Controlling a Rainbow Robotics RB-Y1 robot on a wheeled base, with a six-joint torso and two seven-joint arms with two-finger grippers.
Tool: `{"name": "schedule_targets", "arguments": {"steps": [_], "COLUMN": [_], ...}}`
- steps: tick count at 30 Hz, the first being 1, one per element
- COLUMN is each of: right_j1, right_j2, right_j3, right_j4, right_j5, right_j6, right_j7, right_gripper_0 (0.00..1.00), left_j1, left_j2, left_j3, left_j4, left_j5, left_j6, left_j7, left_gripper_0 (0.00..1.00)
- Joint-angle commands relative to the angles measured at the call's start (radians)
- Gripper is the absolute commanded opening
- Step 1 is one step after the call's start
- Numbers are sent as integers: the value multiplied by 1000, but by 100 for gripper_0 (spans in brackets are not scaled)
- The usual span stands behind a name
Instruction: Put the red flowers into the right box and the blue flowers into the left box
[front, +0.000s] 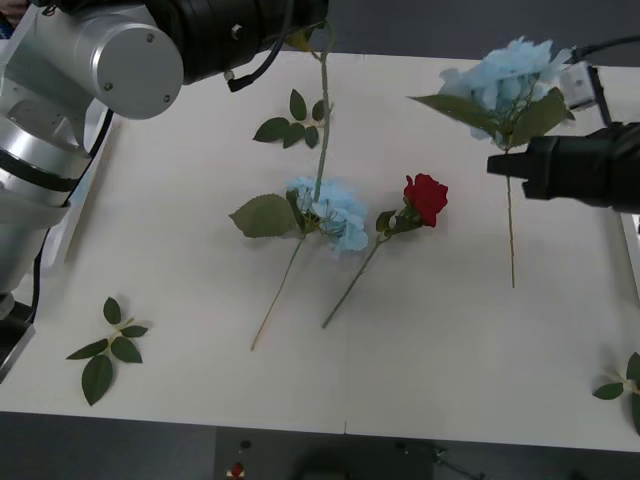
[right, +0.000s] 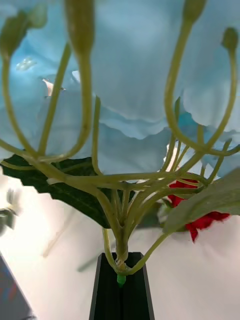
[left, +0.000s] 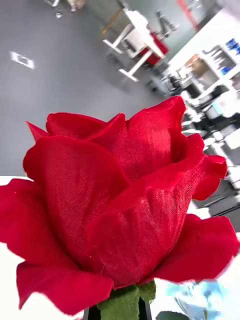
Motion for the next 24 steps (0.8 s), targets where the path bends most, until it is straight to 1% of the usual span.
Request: {"name": "schedule_targets", "arguments": {"steps": [1, 4, 7, 14, 18, 23, 24], "right_j1": [-7, -12, -19, -24, -24, -24, -24], "right_j2": [30, 44, 47, 44, 43, 43, 43], "right_j3": [-106, -151, -158, -158, -158, -157, -157], "right_j4": [163, 280, 369, 395, 407, 413, 416], "right_j5": [-111, -191, -220, -214, -174, -105, -94], "right_j6": [44, 61, 62, 87, 87, 92, 92], "right_j7": [159, 254, 317, 340, 337, 335, 337], "right_gripper_0": [0, 0, 0, 0, 0, 0, 1], "left_j1": [-27, -27, -29, -30, -30, -30, -29], "left_j2": [-85, -148, -185, -249, -278, -286, -286], "left_j3": [29, 29, 31, 31, 29, 14, 11], "left_j4": [-41, -36, -36, -38, -38, -38, -38], "left_j5": [-8, -46, -89, -91, -91, -91, -91], "left_j6": [-63, -99, -109, -109, -110, -147, -153], "left_j7": [-29, -36, -36, -41, -42, -44, -44], "left_gripper_0": [0, 0, 0, 0, 0, 0, 0]}}
